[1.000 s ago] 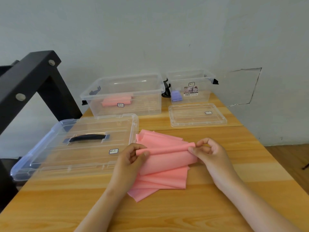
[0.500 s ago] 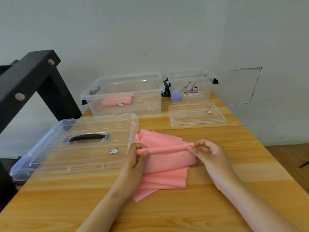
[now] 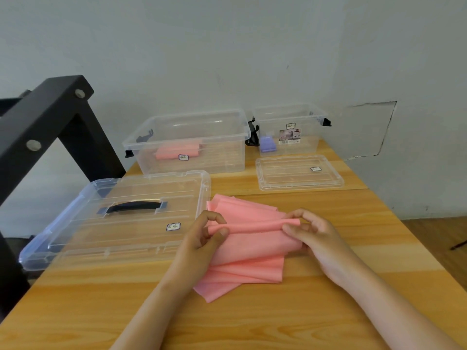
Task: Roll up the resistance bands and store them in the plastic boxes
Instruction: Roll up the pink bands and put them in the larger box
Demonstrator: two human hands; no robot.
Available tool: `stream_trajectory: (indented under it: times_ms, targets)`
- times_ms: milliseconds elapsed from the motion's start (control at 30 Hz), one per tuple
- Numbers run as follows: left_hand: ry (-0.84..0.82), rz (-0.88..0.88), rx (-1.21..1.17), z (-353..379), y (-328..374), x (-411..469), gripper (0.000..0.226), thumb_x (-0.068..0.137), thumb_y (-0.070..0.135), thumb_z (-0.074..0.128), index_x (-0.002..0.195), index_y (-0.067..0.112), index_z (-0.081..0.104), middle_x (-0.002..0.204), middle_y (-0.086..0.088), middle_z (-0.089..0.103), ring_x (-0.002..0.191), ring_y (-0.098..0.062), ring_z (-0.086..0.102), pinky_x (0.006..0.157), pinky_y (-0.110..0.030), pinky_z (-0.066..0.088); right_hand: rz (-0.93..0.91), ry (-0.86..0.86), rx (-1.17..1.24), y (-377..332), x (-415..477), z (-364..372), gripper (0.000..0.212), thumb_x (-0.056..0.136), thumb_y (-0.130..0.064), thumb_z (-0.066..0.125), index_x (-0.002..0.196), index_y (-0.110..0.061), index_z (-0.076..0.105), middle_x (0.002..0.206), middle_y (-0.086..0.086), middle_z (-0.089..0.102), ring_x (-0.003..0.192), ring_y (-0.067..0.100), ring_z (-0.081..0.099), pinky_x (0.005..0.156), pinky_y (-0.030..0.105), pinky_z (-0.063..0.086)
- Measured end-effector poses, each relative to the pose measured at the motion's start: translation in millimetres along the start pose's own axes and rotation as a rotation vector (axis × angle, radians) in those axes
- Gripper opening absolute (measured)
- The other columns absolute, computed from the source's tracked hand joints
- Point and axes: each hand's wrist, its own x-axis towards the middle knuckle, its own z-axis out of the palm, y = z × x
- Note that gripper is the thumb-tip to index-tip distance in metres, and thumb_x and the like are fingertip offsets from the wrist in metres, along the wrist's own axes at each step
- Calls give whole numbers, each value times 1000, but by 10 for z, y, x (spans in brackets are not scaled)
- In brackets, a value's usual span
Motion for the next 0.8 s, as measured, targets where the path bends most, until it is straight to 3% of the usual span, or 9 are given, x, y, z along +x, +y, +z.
stream_trajectory:
  times_ms: [100,200,267,333,467,533,633,733,800]
  targets:
    - [-41,-104,-169,-79,7,-1,9,81,28,66,87,24,60,62,-13,28,53,-15,25,48,-29,16,-11,-44,52,-41,-14,-17,12,83,-7,65,91,-15,62,69,-1,67,61,7,58,52,15,42]
    - [-84,-184,-324,-121,37,-7,11,76,23,71,85,23,65,65,3,46,53,-9,35,44,-20,25,-12,-71,67,-37,-9,-38,20,72,-8,76,84,-17,63,75,1,68,67,8,59,55,15,43]
    - [-75,-135,-226,-108,50,-12,14,79,22,76,85,17,64,63,13,50,53,-5,38,46,-16,29,-13,-59,10,-31,-15,-30,20,70,-16,81,80,-20,65,73,7,63,68,13,56,55,16,41]
    - [-45,-87,-109,-64,34,-9,10,85,10,70,89,12,62,63,13,53,55,-2,40,51,-13,33,-31,-45,-65,-14,-18,-39,17,74,-22,80,82,-21,66,72,10,60,68,14,53,56,16,39]
    - [-34,-130,-72,-73,10,-2,21,84,-4,67,99,12,65,81,7,65,76,-8,57,68,-16,46,-39,-33,-130,-22,-24,-56,18,83,-9,69,100,-15,70,85,1,74,77,6,66,64,9,45]
    - [-51,-89,-32,-95,14,7,12,85,1,67,93,10,67,80,11,64,73,-7,54,64,-16,42,-50,-31,-145,-37,-21,-47,12,82,-17,72,95,-17,73,87,5,73,80,10,64,67,13,45]
    - [-29,-85,-59,-92,29,-2,9,86,4,67,92,11,66,67,16,56,62,-8,40,54,-16,32,-52,-60,-147,-26,-24,-47,23,76,-32,78,95,-22,71,84,20,62,81,19,56,73,29,40]
    - [-50,-126,-226,-118,54,-16,12,81,8,70,92,11,68,78,11,61,68,-5,49,57,-14,37,-46,-84,-96,-9,-15,-79,13,78,-13,74,88,-19,70,83,2,68,80,12,61,70,19,45]
    - [-43,-130,-221,-129,56,-17,10,81,13,70,91,13,70,76,10,60,65,-2,49,56,-13,36,-53,-75,-118,-22,-23,-59,11,74,-15,75,83,-17,69,79,-3,68,76,6,61,66,12,44]
